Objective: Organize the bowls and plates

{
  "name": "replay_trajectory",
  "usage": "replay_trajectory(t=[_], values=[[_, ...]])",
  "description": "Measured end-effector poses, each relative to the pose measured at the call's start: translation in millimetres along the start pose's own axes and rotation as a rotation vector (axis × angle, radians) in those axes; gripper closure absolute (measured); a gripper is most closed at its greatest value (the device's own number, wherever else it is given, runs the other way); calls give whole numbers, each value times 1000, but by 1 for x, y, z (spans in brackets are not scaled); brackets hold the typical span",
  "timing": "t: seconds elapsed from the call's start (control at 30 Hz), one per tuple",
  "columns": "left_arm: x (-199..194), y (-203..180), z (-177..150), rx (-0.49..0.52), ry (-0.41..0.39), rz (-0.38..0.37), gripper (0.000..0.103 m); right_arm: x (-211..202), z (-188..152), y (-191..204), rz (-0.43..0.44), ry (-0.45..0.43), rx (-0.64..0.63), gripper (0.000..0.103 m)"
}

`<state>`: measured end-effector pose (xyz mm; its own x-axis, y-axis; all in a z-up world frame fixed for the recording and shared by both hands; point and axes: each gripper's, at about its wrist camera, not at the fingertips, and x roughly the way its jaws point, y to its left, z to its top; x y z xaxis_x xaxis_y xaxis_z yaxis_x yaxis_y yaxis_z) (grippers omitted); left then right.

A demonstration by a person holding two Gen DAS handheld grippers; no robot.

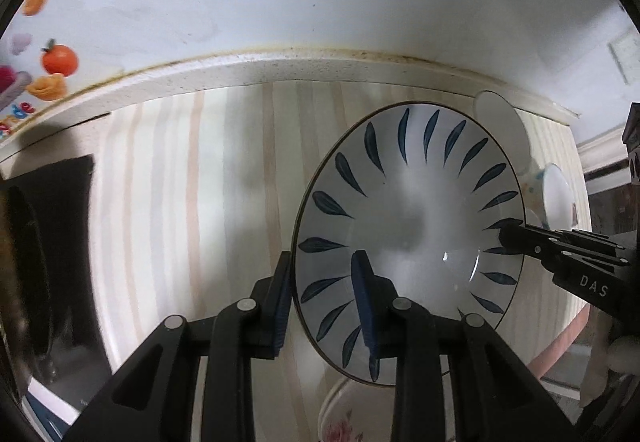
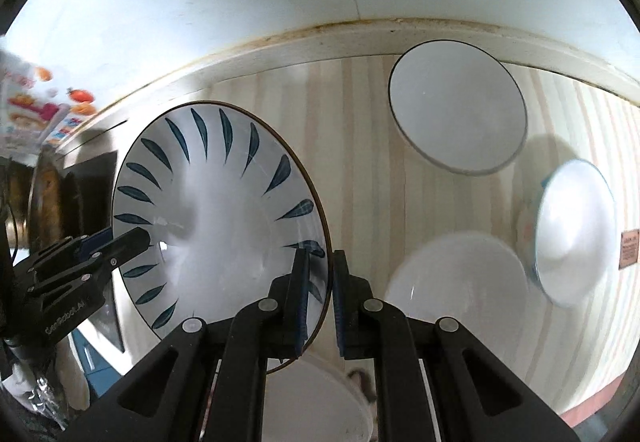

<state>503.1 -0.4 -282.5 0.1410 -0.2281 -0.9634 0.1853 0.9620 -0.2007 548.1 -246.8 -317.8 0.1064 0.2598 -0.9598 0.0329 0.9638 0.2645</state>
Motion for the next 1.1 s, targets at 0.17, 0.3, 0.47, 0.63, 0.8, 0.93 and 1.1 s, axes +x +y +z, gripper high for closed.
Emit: replay_trajectory(t=[0.17,0.3,0.47,0.63,0.8,0.93,1.1], values=[[-16,-8,-40,5,11,-1,77,-22,-38,12,17,-11,-22,91],[-23,-13,-73,11,29,-3,77,-32,-73,14,29,-1,-28,91],[-16,-18,-111,-5,76,-17,77,-22,-112,11,21,31,-47,91],[1,-27,-137,49,163,-26,77,-1,-146,-2,43,87,-23,91],[18,-32,-152,71,206,-7,77,18,-161,-11,41,117,-22,91],[30,-33,-150,71,231,-5,77,31,-168,-17,34,130,-21,91],[41,-37,-144,91,241,18,77,47,-168,-19,28,144,-13,91]])
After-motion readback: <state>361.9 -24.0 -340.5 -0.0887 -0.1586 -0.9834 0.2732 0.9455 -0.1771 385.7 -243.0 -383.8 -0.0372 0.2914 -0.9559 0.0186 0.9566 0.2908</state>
